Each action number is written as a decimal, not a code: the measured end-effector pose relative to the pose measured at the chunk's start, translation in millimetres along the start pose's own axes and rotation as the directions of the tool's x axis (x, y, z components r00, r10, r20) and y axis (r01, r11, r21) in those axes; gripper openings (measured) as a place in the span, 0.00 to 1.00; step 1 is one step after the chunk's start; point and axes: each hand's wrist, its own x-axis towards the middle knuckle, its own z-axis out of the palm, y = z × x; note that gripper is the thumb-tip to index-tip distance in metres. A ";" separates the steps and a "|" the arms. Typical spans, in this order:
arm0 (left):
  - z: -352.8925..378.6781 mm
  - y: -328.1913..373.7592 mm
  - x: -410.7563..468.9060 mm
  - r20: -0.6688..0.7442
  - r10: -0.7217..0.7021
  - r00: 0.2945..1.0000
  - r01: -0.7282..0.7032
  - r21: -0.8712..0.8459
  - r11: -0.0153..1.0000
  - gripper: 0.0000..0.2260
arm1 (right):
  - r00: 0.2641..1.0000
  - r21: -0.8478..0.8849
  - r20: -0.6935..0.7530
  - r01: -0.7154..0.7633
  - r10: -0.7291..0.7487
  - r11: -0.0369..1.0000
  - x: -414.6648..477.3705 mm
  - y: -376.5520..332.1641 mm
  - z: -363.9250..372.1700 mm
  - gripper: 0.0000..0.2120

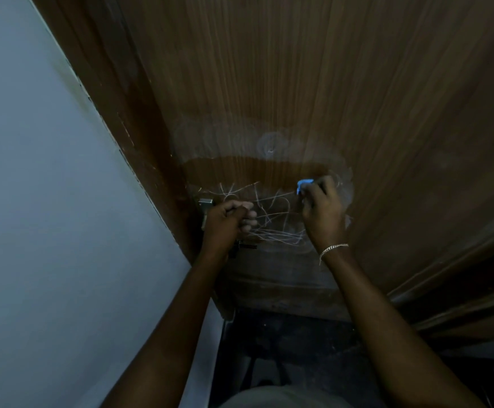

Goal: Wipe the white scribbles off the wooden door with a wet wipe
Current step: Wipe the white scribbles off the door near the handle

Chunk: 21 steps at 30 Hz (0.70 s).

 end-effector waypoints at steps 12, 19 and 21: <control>2.3 -5.1 -4.9 0.008 -0.015 1.000 0.015 -0.027 1.000 0.09 | 0.982 0.034 -0.085 -0.167 0.169 0.985 -10.2 26.7 -10.5 0.07; 4.8 -4.4 -5.6 0.007 -0.017 1.000 0.017 -0.026 1.000 0.09 | 0.979 0.091 -0.144 -0.129 0.142 0.987 4.4 14.5 -13.3 0.05; 4.3 -3.7 -4.8 0.009 -0.014 1.000 0.015 -0.031 0.999 0.09 | 0.974 0.105 -0.095 -0.197 0.207 0.975 -8.3 24.5 -15.2 0.05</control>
